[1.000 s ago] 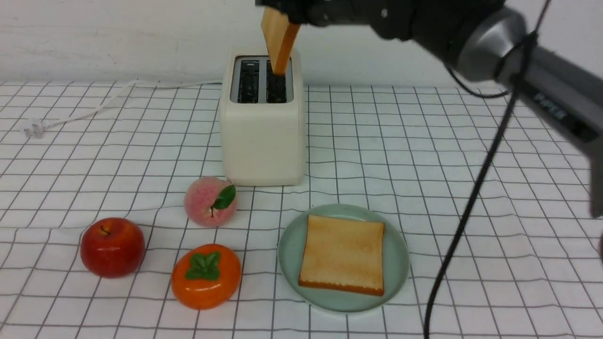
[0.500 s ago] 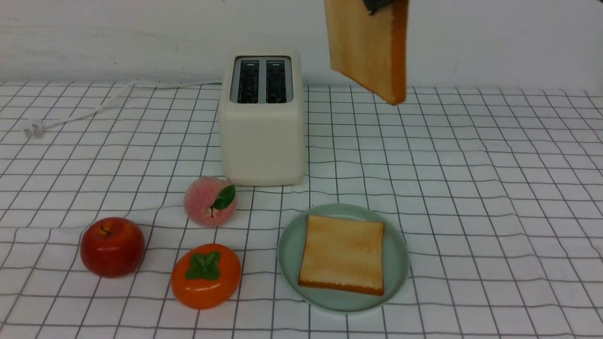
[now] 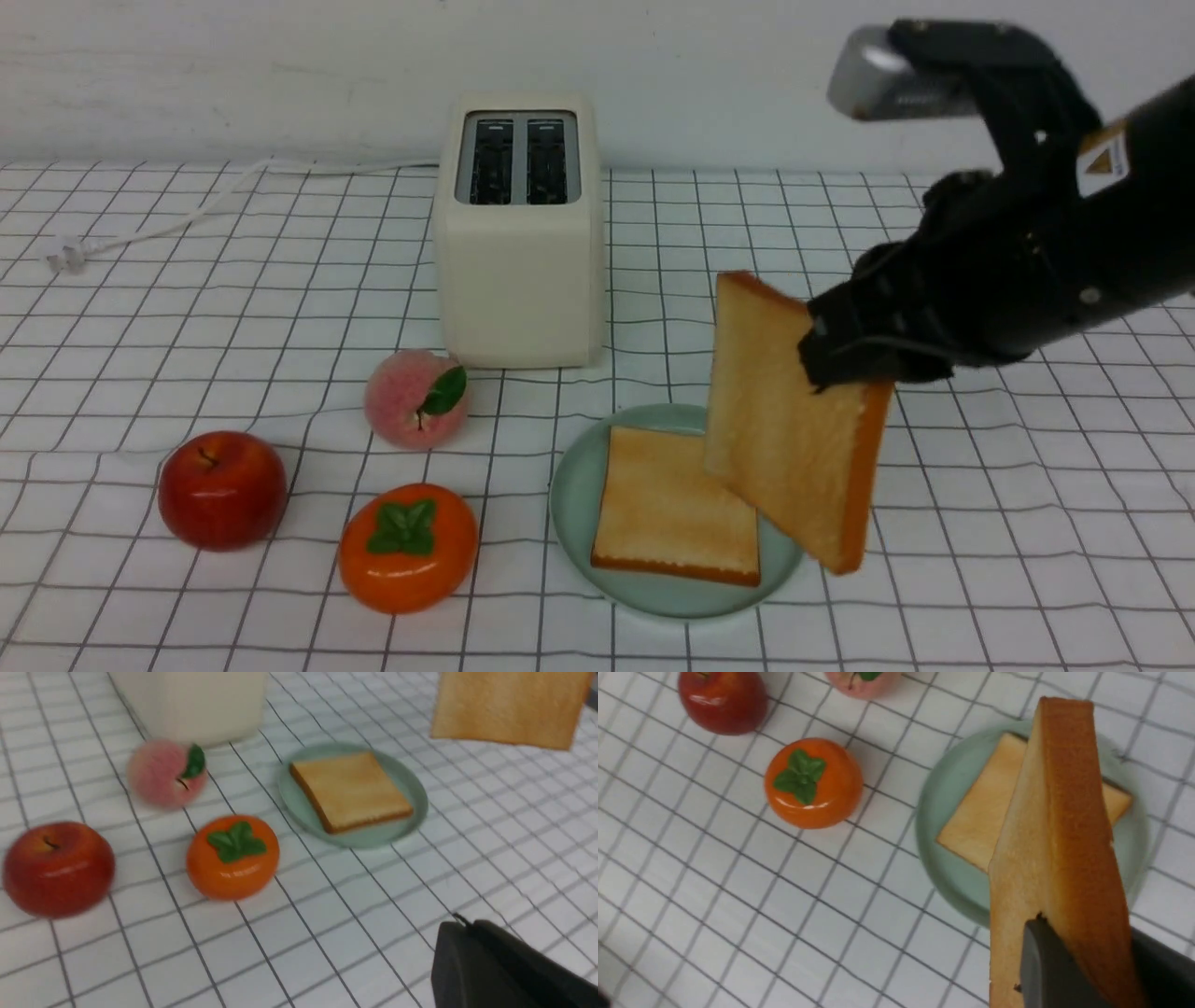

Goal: Take toasted bread from bread machine on white checkered table place on plate.
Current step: 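Place the held slice of bread on top of the slice on the plate with the right gripper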

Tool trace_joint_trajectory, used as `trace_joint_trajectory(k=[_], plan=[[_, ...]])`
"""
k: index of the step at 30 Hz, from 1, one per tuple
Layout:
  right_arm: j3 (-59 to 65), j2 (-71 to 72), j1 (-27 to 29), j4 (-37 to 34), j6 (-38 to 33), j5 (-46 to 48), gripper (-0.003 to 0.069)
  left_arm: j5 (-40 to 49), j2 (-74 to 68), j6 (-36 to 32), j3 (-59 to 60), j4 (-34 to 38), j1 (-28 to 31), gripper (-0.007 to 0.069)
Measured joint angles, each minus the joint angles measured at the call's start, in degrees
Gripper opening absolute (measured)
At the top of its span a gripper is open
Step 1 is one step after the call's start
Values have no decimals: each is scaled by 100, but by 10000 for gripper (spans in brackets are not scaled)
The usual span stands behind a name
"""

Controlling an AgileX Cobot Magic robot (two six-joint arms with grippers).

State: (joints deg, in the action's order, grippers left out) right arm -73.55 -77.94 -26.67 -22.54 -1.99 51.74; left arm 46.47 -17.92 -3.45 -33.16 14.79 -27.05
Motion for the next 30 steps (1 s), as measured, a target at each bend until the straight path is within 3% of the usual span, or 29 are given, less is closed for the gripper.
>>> trace_joint_trajectory(k=[4, 5, 7, 13, 21, 24, 25, 30], plan=[[429, -379, 740, -2075, -1572, -264, 125, -11, -124, -244, 0, 242, 0, -13], [443, -402, 771, -2075, -1638, -264, 125, -18, -127, -244, 0, 249, 0, -13], [626, -738, 1023, -3186, -2410, -259, 125, -106, -145, -264, 0, 272, 0, -13], [767, -1703, 1068, -4424, -3536, -358, 125, -161, -145, -266, 0, 303, 0, -13], [767, -2461, 1121, -4580, -3634, -1033, 127, -161, -145, -272, 0, 303, 0, -11], [767, -2555, 1121, -4581, -3645, -1131, 160, -161, -145, -277, 0, 304, 0, -11], [767, -2567, 1121, -4561, -3645, -1165, 181, -161, -145, -283, 0, 309, 0, -9], [767, -2573, 1299, -4081, -3598, -1155, 424, -161, -145, -283, 0, 309, 0, -6]])
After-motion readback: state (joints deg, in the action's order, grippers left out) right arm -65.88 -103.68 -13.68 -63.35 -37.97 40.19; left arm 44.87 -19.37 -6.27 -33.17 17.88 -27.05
